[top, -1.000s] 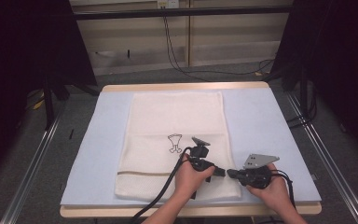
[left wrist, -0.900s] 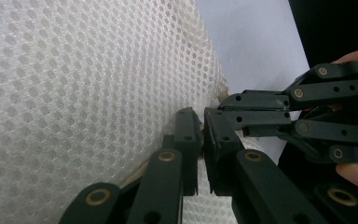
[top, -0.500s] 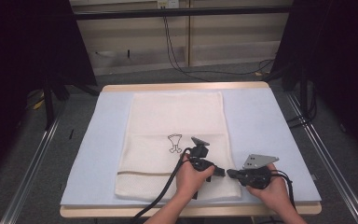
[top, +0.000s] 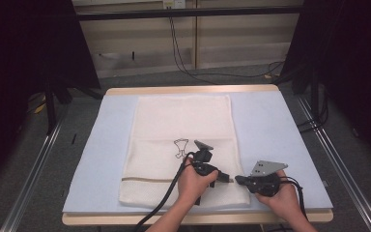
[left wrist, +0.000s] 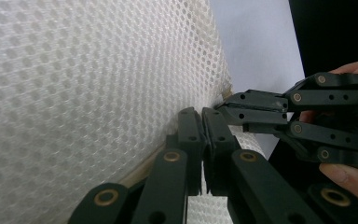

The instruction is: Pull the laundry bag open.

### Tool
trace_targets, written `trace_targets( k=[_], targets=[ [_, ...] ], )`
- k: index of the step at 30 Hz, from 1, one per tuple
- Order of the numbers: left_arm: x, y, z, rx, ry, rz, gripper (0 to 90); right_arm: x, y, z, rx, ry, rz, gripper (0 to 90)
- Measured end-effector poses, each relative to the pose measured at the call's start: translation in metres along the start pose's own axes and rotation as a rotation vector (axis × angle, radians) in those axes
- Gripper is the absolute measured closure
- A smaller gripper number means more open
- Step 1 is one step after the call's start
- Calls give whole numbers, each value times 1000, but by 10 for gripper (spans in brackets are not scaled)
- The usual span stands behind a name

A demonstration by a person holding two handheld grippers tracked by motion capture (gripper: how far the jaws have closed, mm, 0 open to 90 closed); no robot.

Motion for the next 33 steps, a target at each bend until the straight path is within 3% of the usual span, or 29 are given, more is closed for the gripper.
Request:
trace_targets(
  k=[11,21,33],
  targets=[
    [6,-1,8,3,-19,-7,876,0,0,0,6,-2,-3,900],
    [14,-1,18,17,-4,-3,876,-1,0,0,5,-12,-12,900],
    [25,2,28,17,-34,-17,876,-1,0,0,-2,-15,-22,900]
  ],
)
Point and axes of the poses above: each handheld gripper's, and its own axes: z roughly backward along the jaws, y roughly out of its underside, x roughly to its left, the point moved 6 cm from there along -z, roughly forward along the jaws, and after that the axes turned 14 degrees about -y, right-handed, at the moved point
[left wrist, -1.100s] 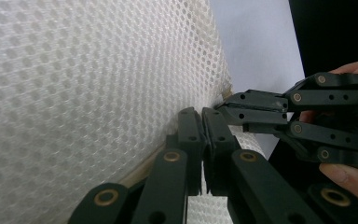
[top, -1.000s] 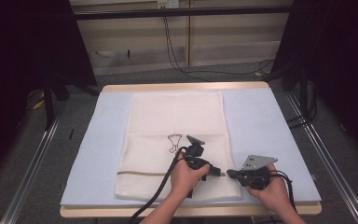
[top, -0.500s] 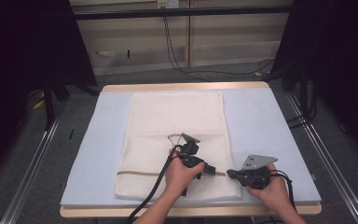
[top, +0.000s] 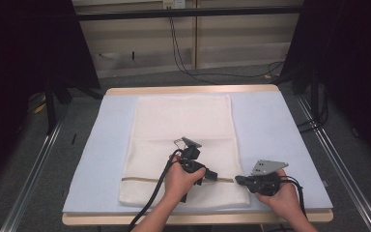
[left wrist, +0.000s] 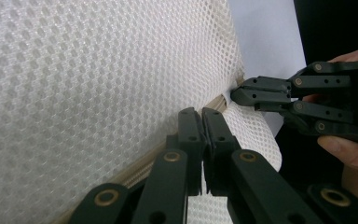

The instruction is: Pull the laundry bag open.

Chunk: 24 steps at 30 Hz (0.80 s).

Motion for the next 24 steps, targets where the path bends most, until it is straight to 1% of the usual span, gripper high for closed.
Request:
trace_targets(
  k=[1,2,3,4,5,7,9,11,13,14,16,17,18,19,20,21,22,24],
  targets=[
    [1,0,1,0,16,0,876,0,0,0,1,0,0,900],
    [1,0,1,2,14,6,876,0,0,0,-1,-4,2,900],
    [2,0,2,3,7,0,876,0,0,0,-1,-7,-2,900],
    [3,1,4,11,12,0,876,0,0,0,-3,-6,-3,900],
    [3,0,4,3,15,9,876,0,0,0,-2,-4,-6,900],
    [6,1,6,14,16,3,876,0,0,0,-2,-7,-3,900],
    [7,1,7,10,15,10,876,0,0,0,-3,-3,-5,900],
    [9,2,9,13,10,5,876,0,0,0,-4,-6,-4,900],
    [9,2,10,12,30,16,876,0,0,0,-4,-6,-4,900],
    [10,2,10,10,11,9,876,0,0,0,-4,-6,-6,900],
    [10,2,11,7,24,20,876,0,0,0,-5,-7,-4,900],
    [12,2,12,11,13,8,876,0,0,0,-3,-6,-6,900],
    [13,2,12,14,15,14,876,-1,0,0,-6,-6,-5,900],
    [15,3,13,15,11,9,876,0,0,0,-6,-6,-8,900],
    [15,3,13,11,20,23,876,0,0,0,-5,-10,-7,900],
    [17,3,14,13,14,16,876,0,0,0,-5,-9,-6,900],
    [18,3,15,12,22,22,876,0,0,0,-5,-6,-8,900],
    [21,4,17,13,20,22,876,-1,0,0,-6,-4,-6,900]
  ],
)
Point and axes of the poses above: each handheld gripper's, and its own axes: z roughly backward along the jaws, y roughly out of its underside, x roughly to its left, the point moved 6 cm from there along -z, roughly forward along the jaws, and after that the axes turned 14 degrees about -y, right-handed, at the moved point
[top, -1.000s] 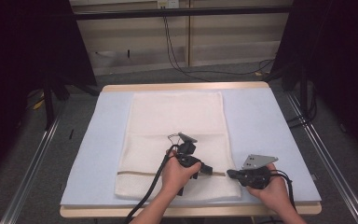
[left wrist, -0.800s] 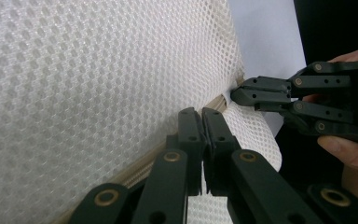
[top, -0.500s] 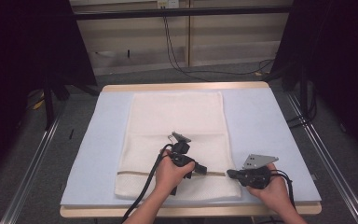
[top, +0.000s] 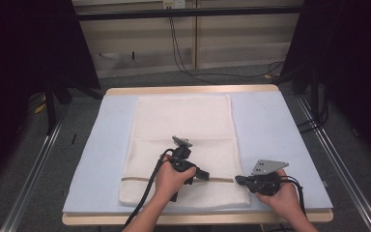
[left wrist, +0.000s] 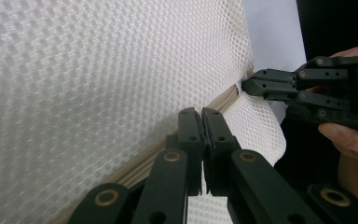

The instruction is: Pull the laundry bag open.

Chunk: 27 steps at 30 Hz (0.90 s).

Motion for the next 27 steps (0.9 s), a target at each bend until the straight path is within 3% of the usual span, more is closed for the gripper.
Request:
trace_targets(
  k=[6,13,19,27],
  targets=[
    [4,2,4,-2,-6,2,876,0,0,0,-3,-7,-3,900],
    [7,2,8,-6,18,4,876,0,0,0,-1,-6,-3,900],
    [15,3,14,-14,-9,5,875,0,0,0,1,-11,-5,900],
    [18,5,20,-20,2,15,875,0,0,0,-2,-7,-7,900]
  ],
)
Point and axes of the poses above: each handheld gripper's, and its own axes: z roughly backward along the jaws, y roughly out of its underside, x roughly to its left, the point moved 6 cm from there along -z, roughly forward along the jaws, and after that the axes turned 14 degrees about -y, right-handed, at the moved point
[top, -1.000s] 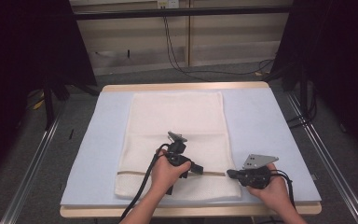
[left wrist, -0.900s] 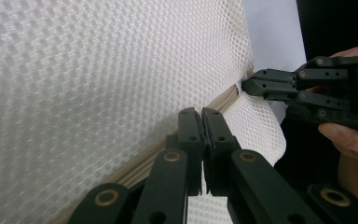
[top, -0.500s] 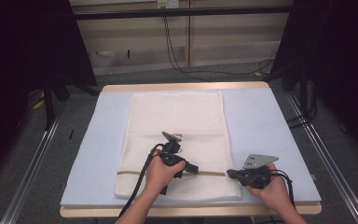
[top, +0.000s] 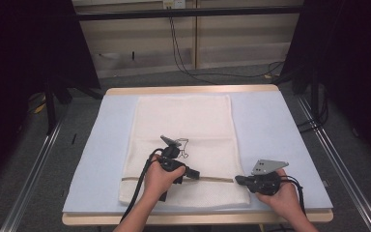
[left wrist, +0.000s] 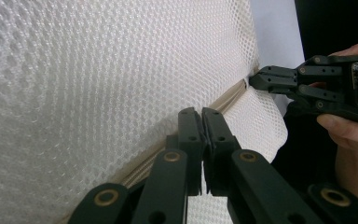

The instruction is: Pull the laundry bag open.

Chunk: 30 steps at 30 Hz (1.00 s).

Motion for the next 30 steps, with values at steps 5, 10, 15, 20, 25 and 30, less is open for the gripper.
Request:
trace_targets(
  k=[5,10,15,20,25,30],
  targets=[
    [1,1,0,2,12,2,875,0,0,0,-1,0,-1,900],
    [2,2,1,9,5,-9,875,0,0,0,-2,-2,-5,900],
    [2,1,1,3,11,1,875,0,0,0,-1,-1,1,900],
    [3,1,2,3,9,1,875,0,0,0,2,1,-1,900],
    [7,2,5,11,11,5,875,0,1,0,-2,0,-4,900],
    [11,3,10,0,5,5,875,0,1,0,-4,1,-12,900]
  ],
)
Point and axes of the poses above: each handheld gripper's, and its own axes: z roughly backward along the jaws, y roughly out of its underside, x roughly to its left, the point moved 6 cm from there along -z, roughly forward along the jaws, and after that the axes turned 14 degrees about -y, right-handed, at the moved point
